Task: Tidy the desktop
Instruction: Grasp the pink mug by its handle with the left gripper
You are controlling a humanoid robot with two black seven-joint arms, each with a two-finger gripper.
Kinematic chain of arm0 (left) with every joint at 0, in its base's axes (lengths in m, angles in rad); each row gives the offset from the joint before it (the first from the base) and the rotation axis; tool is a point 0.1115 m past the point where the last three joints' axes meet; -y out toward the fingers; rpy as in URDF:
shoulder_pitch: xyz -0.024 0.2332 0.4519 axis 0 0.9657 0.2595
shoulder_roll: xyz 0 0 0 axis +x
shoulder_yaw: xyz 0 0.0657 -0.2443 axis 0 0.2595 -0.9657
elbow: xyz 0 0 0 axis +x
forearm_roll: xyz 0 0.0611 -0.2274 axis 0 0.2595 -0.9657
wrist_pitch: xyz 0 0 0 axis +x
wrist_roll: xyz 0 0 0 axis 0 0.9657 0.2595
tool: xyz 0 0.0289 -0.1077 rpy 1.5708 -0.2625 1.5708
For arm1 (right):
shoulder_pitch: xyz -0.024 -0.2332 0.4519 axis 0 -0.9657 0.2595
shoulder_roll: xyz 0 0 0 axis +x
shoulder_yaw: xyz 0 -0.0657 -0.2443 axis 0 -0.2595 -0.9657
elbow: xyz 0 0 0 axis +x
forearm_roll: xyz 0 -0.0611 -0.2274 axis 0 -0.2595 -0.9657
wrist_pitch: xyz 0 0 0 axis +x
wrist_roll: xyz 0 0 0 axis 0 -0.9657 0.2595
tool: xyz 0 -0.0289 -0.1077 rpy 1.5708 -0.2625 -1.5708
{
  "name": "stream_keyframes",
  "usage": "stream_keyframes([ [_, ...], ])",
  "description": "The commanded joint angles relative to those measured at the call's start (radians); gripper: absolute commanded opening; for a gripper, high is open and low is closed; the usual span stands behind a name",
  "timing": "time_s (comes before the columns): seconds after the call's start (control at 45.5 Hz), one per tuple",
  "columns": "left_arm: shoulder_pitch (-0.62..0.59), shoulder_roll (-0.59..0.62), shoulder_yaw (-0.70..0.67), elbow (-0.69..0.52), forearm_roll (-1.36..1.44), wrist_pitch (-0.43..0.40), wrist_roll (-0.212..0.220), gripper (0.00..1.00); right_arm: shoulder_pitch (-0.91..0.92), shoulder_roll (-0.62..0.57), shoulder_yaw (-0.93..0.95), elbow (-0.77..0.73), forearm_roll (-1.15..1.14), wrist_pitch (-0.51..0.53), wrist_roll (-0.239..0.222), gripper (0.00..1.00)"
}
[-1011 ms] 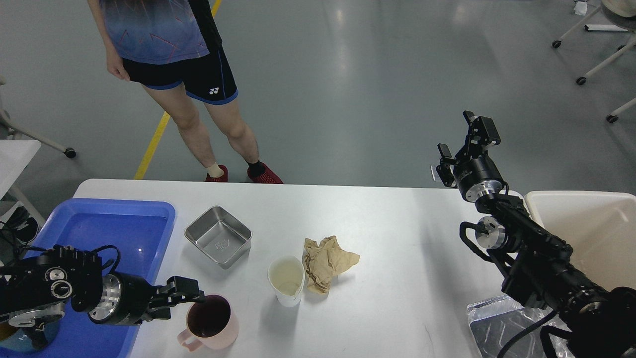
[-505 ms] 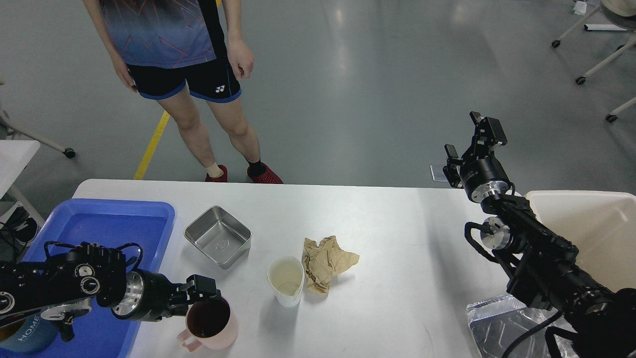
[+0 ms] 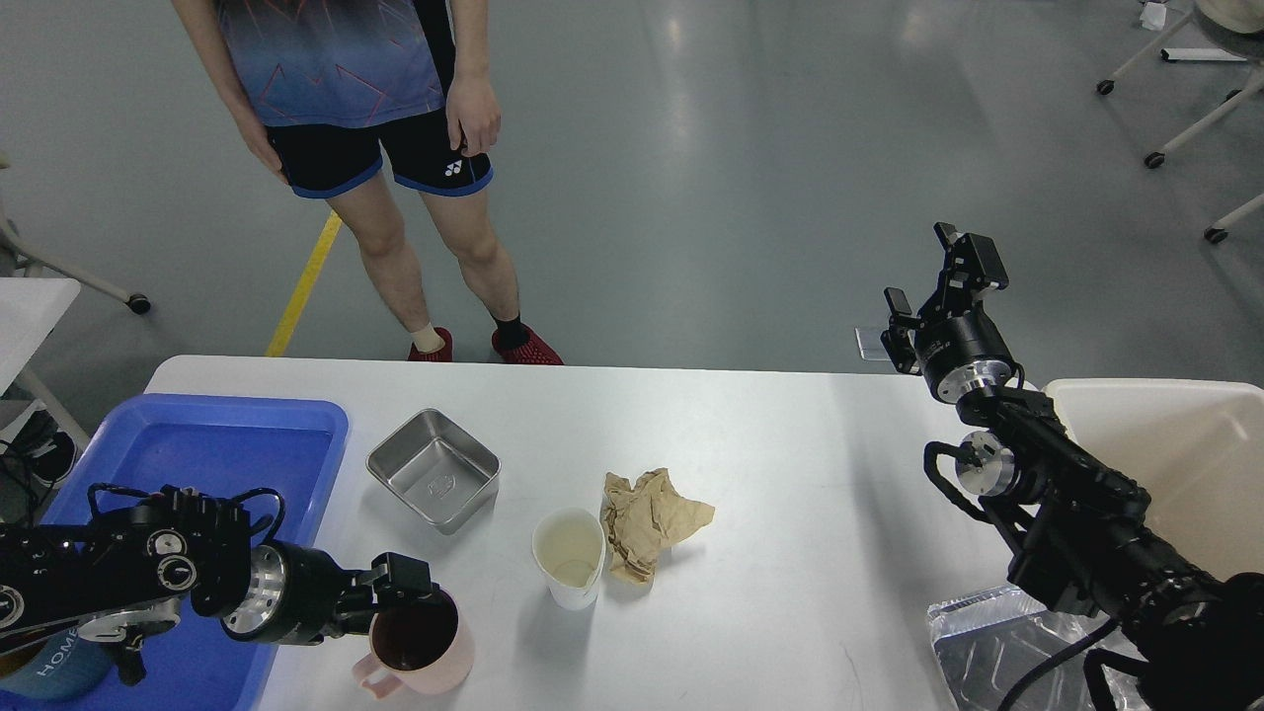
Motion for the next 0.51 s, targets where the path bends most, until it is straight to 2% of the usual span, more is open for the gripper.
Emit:
stream_keyframes([
  [0.0, 0.000, -0.005, 0.000, -0.001, 0.000, 0.000, 0.002, 0.75, 0.000, 0.000, 0.001, 0.000, 0.000, 0.000, 0.000, 1.00],
  [0.396, 0.023, -0.012, 0.005, 0.007, 0.000, 0.000, 0.002, 0.75, -0.001, -0.002, 0.001, 0.000, 0.000, 0.000, 0.000, 1.00],
  [0.483, 0.021, -0.014, 0.023, 0.007, 0.000, 0.009, 0.002, 0.69, -0.003, -0.002, 0.001, -0.002, 0.000, 0.000, 0.000, 1.00],
])
